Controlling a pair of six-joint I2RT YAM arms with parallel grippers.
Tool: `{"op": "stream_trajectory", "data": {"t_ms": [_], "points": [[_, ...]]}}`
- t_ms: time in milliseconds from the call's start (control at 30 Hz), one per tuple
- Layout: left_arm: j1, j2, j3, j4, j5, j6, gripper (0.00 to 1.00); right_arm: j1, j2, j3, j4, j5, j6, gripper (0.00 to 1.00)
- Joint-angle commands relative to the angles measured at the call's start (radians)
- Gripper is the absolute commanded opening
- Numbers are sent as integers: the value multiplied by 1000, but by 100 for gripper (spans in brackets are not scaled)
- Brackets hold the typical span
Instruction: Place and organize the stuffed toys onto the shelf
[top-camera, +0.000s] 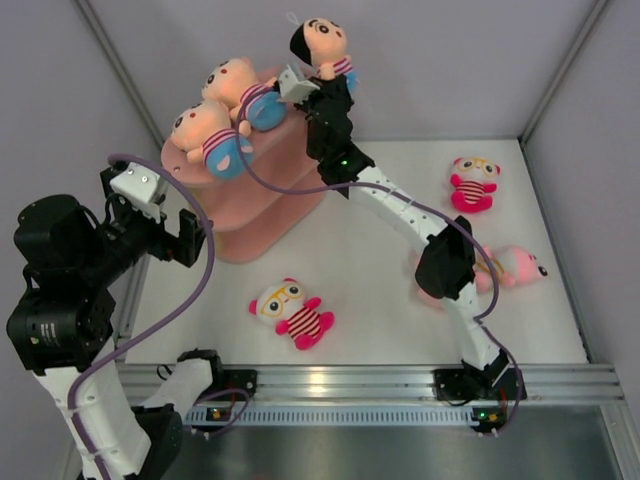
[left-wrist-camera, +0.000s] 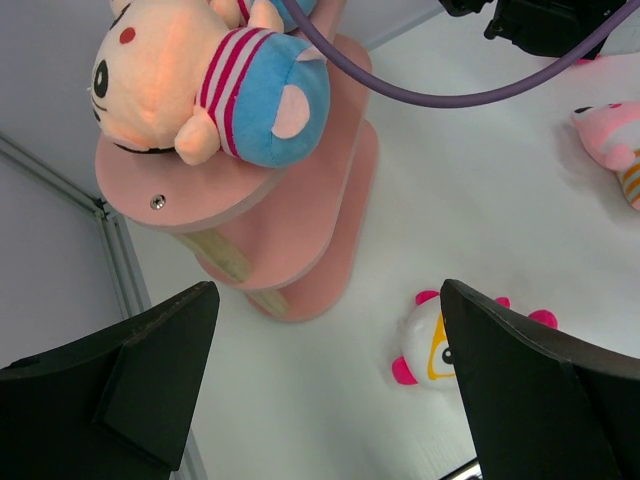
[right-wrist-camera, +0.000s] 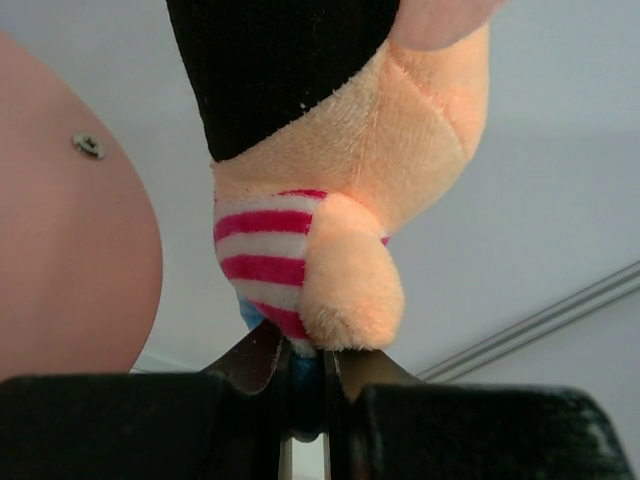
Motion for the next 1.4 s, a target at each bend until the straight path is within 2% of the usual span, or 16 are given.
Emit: {"op": "stream_trajectory", "data": {"t_ms": [0, 167, 233, 433, 667, 1000, 1200, 1367], "points": [[-7, -2, -2, 10, -10, 11, 99, 6, -35, 60, 80, -52, -12, 0], [-9, -1, -3, 10, -16, 13, 99, 4, -41, 52, 40, -104, 14, 0], [-7, -2, -8, 10, -16, 11, 99, 3, -53, 57, -24, -138, 43, 0], [-9, 2, -29, 12, -7, 13, 99, 6, -84, 55, -181, -325, 84, 0], [-9, -8, -149, 90, -56, 2, 99, 23, -81, 77, -209, -338, 116, 0], [-9, -13, -169, 91, -56, 4, 98, 41, -98, 77, -261, -376, 141, 1], [-9, -15, -174, 91, -38, -4, 98, 41, -99, 99, -276, -431, 198, 6], [-7, -21, -180, 91, -47, 2, 99, 41, -108, 98, -315, -453, 231, 14]]}}
